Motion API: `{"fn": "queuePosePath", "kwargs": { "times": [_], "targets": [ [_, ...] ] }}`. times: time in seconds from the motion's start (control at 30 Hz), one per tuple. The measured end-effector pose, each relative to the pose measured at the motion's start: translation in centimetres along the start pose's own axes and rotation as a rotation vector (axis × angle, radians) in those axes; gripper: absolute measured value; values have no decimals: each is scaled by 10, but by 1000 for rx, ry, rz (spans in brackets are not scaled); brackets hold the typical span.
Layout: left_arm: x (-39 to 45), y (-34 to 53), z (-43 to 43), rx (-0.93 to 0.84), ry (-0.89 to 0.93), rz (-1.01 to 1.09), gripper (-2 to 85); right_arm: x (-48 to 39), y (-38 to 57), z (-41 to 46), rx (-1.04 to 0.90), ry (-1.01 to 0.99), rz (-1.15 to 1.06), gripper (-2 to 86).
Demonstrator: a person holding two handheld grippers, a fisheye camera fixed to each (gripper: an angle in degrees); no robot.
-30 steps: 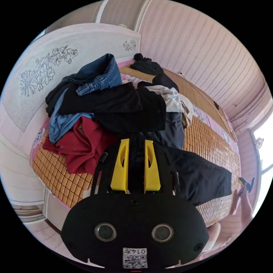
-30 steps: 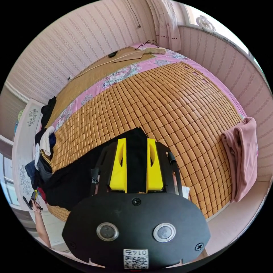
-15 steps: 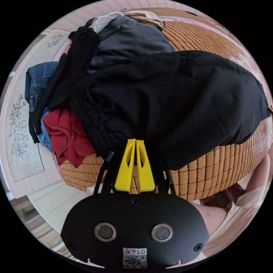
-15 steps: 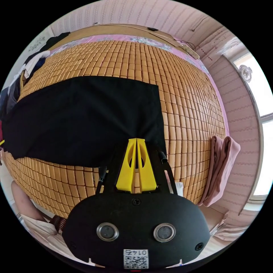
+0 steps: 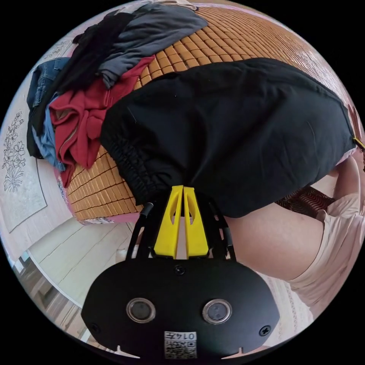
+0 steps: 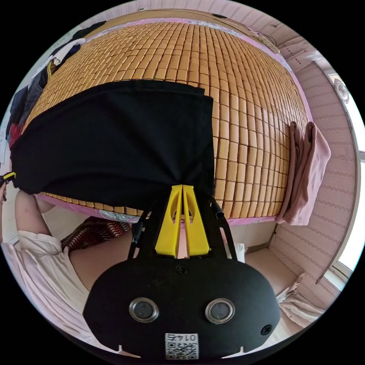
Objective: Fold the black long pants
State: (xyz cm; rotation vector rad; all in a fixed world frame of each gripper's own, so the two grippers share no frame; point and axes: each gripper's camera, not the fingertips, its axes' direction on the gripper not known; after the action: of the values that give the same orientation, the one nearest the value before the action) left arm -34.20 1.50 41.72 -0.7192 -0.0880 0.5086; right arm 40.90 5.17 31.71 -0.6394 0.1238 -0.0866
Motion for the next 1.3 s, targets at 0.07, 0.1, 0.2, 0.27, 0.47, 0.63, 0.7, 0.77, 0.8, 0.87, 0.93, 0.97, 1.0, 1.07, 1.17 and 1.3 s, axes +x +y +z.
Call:
{"fn": "queuePosePath", "kwargs": {
  "times": [0.07,0.1,0.2,0.27,0.47,0.63,0.7,0.77,0.8,0.87,0.93,0.97,1.0,1.07,1.17,1.3],
  "targets": [
    [-6,21,-34,62,-94,-55,-7,16,5,-18,88,-23,47,-4],
    [-6,26,-44,83,-109,-53,-6,21,5,-22,119,-37,63,-1],
    [8,42,-102,233,-159,6,-3,49,-8,-35,247,-132,129,45],
    [45,36,-147,411,-138,137,4,67,-28,-27,282,-199,169,95],
    [195,-65,-171,524,27,599,55,104,-62,18,208,-289,259,96],
    [293,-162,-143,543,235,705,92,113,-37,13,288,-285,240,0],
    [320,-185,-132,505,201,724,106,115,-26,12,307,-278,213,-2],
    [347,-204,-119,446,95,743,104,120,-16,13,335,-290,190,7],
    [352,-208,-116,421,64,742,97,121,-15,14,337,-292,196,11],
    [362,-215,-114,391,11,720,75,122,-19,27,298,-314,211,72],
    [366,-218,-116,364,4,695,57,119,-22,38,250,-294,220,70],
    [369,-217,-117,350,2,701,36,118,-18,38,270,-285,224,55],
    [370,-214,-118,351,-10,707,22,118,-15,37,280,-285,229,42],
    [375,-198,-123,406,-73,738,-2,122,1,30,320,-295,235,9],
    [370,-173,-131,468,-61,729,-6,126,33,13,389,-293,213,-1],
    [349,-142,-148,518,61,680,-7,131,72,-12,455,-306,199,-4]
  ]
}}
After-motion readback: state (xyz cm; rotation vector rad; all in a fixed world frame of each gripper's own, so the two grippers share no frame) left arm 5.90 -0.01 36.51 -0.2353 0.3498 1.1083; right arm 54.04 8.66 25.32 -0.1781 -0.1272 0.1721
